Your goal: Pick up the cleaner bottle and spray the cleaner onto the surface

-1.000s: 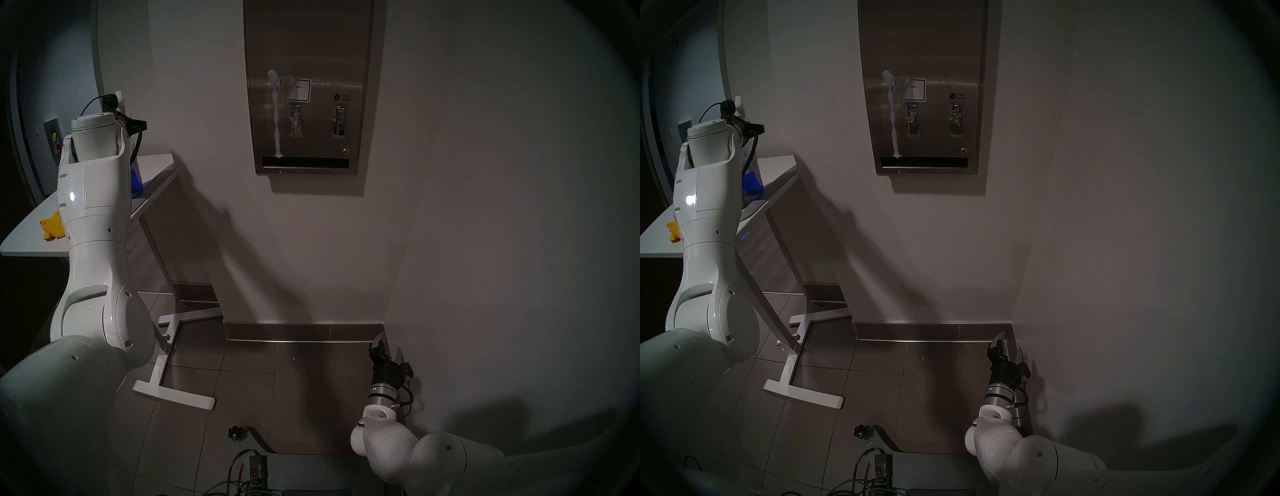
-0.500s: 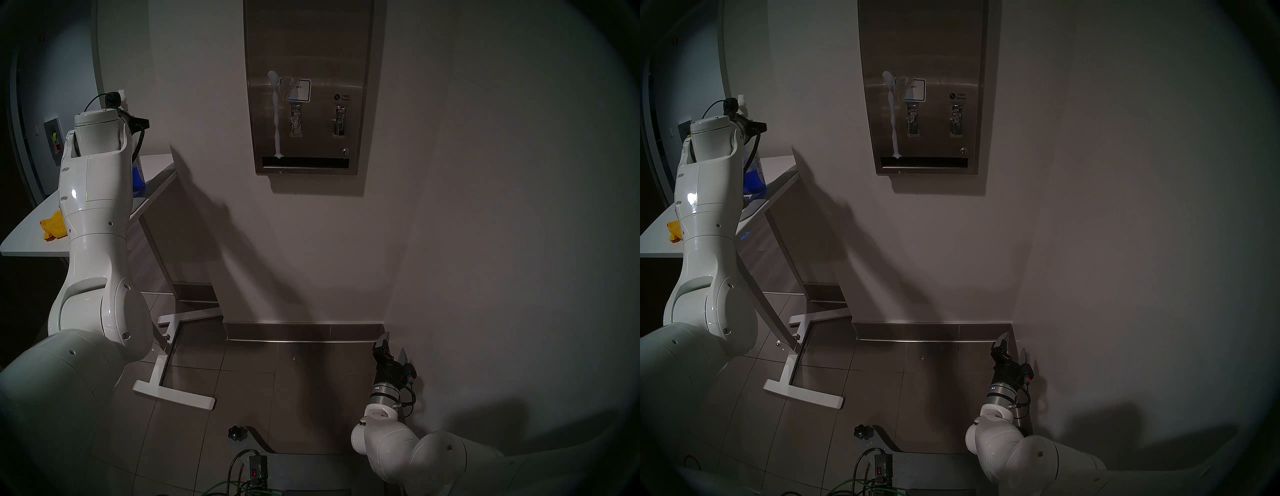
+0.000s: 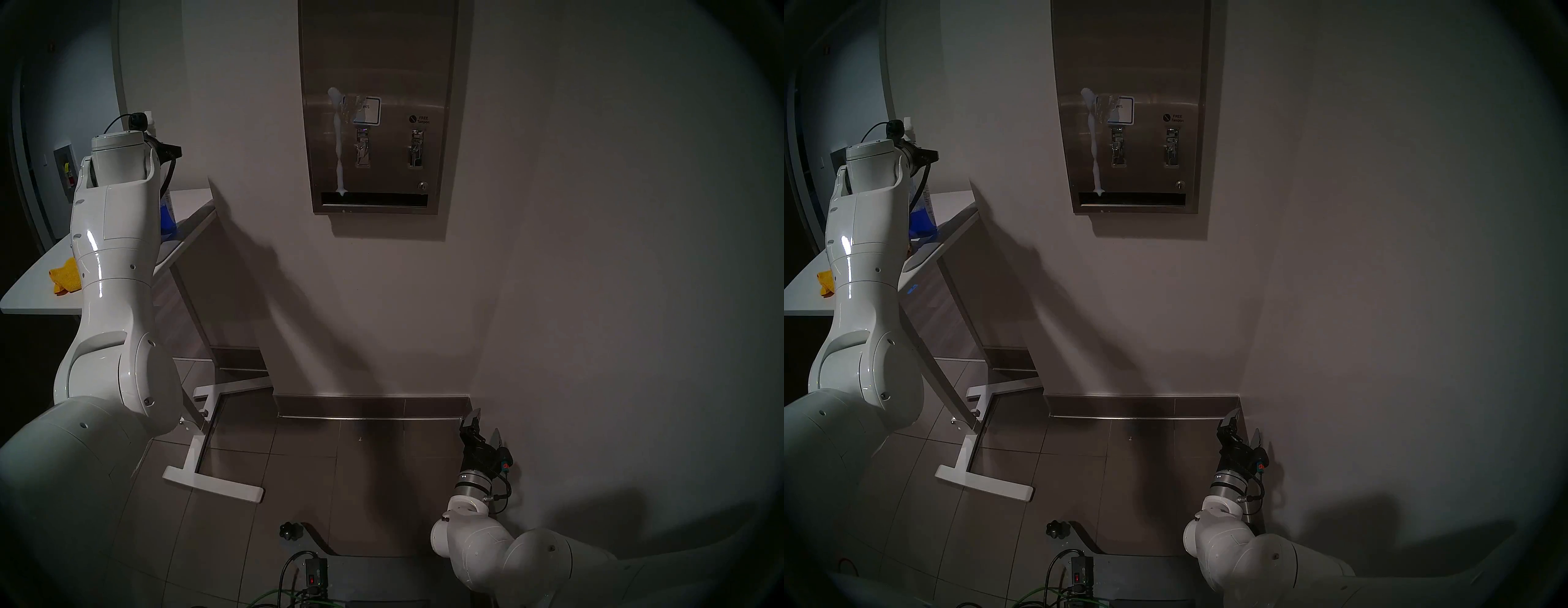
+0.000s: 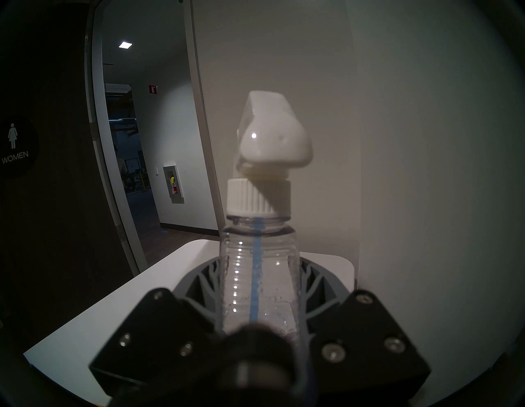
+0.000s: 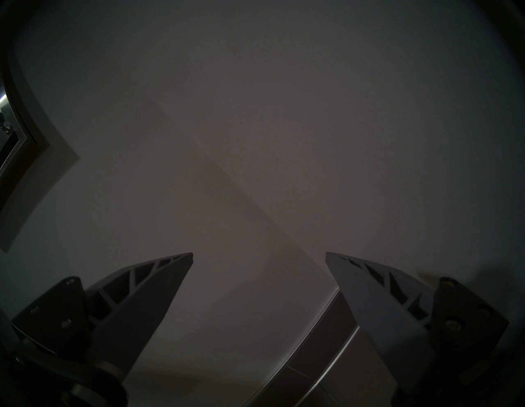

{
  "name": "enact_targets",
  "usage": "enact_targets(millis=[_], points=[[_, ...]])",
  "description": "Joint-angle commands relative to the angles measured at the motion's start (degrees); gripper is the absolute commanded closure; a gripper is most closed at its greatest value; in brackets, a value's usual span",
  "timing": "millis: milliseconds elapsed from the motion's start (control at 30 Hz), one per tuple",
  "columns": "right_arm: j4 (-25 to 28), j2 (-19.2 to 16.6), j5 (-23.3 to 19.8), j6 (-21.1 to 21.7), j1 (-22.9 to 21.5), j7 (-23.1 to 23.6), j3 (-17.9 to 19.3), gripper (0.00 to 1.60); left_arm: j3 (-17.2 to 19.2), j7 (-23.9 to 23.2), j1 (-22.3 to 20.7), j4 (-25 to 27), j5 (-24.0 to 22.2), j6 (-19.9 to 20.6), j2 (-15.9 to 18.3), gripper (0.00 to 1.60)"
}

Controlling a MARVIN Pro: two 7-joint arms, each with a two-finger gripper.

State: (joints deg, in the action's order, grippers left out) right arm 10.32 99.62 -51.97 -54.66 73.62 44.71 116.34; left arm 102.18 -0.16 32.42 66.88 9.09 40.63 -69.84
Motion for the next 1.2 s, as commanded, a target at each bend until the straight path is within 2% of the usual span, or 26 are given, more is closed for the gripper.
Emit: enact_targets(millis=[0, 1167], points=[[1.0, -0.2, 0.0, -0.3, -0.6, 0.8, 0.0, 0.00, 0.0, 0.0, -5.5, 1.2, 0.1, -1.7, 1.7, 1.60], [0.9, -0.2, -1.4, -0.3, -0.5, 1.6, 1.5, 0.00, -1.0, 0.0, -9.0, -5.2, 0.1, -1.8, 3.8, 1.60]])
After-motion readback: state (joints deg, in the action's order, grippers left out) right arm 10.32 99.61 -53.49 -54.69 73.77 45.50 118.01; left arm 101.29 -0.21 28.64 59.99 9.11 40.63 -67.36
